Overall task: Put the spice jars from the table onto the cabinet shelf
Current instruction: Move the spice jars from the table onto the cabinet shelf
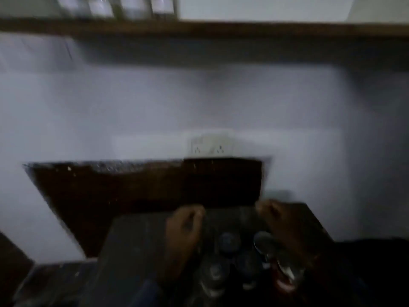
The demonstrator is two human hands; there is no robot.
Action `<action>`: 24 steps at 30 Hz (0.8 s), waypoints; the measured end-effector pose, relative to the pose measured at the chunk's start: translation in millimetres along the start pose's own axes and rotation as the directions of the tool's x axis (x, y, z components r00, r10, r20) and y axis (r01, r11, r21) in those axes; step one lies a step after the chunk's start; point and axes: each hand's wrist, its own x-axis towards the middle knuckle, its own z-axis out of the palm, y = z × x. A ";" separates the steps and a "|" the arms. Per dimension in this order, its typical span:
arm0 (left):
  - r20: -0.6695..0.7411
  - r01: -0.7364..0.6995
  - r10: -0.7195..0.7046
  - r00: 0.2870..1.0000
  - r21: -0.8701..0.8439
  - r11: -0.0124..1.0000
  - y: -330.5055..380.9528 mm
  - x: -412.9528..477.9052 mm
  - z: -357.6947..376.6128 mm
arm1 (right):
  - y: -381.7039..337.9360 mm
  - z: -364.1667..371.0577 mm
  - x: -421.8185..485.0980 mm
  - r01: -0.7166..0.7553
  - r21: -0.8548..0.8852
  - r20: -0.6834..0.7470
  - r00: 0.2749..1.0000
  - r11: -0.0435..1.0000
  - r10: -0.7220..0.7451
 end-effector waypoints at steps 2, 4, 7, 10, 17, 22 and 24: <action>0.164 0.235 -0.231 0.959 -0.004 0.972 -21.3 -78.9 29.9 | 71.6 10.3 -53.1 -0.318 -0.088 0.082 0.942 0.944 0.325; 0.272 0.420 -0.398 0.876 -0.028 0.907 -31.3 -138.0 50.9 | 114.4 18.3 -101.8 -0.480 -0.192 0.132 0.852 0.856 0.507; 0.347 0.464 -0.441 0.828 0.019 0.886 -37.5 -169.0 59.1 | 125.7 25.6 -132.4 -0.511 -0.229 0.163 0.819 0.828 0.550; 0.365 0.460 -0.455 0.812 0.079 0.885 -41.3 -168.3 63.0 | 124.1 27.3 -134.4 -0.473 -0.237 0.198 0.831 0.848 0.519; 0.436 0.527 -0.536 0.723 0.152 0.836 -43.5 -157.4 69.5 | 122.2 11.7 -71.7 -0.362 -0.233 -0.006 0.929 0.903 0.371; 0.451 0.484 -0.502 0.738 0.166 0.860 -27.6 -150.5 80.4 | 135.3 10.8 -12.6 -0.113 -0.548 0.266 0.916 0.829 0.301; 0.475 0.460 -0.482 0.737 0.170 0.871 -22.6 -147.0 83.0 | 145.5 17.6 4.2 -0.011 -0.628 0.411 0.844 0.779 0.344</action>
